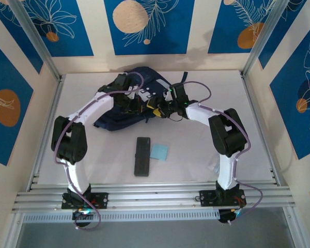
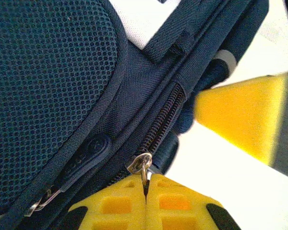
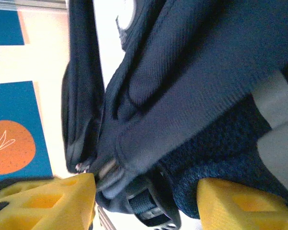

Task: Pack the student bag
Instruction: Unzip the student bag at the top-center of the table.

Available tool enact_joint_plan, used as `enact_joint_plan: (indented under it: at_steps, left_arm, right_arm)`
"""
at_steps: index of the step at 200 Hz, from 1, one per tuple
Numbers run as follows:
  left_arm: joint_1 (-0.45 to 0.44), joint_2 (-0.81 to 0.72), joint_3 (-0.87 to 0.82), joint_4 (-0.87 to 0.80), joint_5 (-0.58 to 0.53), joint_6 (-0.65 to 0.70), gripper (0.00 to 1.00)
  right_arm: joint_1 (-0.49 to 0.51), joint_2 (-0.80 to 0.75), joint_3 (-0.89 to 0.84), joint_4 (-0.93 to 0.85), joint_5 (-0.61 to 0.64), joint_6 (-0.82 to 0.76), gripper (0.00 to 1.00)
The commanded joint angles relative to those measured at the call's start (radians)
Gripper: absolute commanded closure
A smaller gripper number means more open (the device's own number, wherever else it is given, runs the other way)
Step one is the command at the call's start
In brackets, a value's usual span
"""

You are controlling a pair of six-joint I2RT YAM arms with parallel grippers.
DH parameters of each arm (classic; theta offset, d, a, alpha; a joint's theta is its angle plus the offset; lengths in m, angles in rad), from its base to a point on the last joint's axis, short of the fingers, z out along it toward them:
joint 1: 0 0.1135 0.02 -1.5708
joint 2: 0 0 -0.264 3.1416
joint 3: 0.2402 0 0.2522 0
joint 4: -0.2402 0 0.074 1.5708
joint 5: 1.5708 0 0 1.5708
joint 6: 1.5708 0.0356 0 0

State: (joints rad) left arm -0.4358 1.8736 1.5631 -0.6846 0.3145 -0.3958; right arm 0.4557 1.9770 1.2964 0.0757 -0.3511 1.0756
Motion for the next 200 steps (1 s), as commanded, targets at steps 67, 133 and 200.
enact_joint_plan:
  at_steps: [67, 133, 200]
  left_arm:
    - [0.056, -0.156, -0.184, 0.042, -0.062, 0.025, 1.0]
    - [0.178, -0.205, -0.269, -0.042, -0.333, 0.135, 1.0]
    - [0.16, -0.281, -0.263, -0.089, -0.246, 0.125, 1.0]
  right_arm:
    - [-0.05, -0.002, -0.001, 0.047, 0.07, -0.023, 1.0]
    - [-0.131, 0.007, 0.098, -0.071, -0.028, -0.157, 1.0]
    - [-0.156, 0.088, 0.251, -0.183, -0.047, -0.198, 1.0]
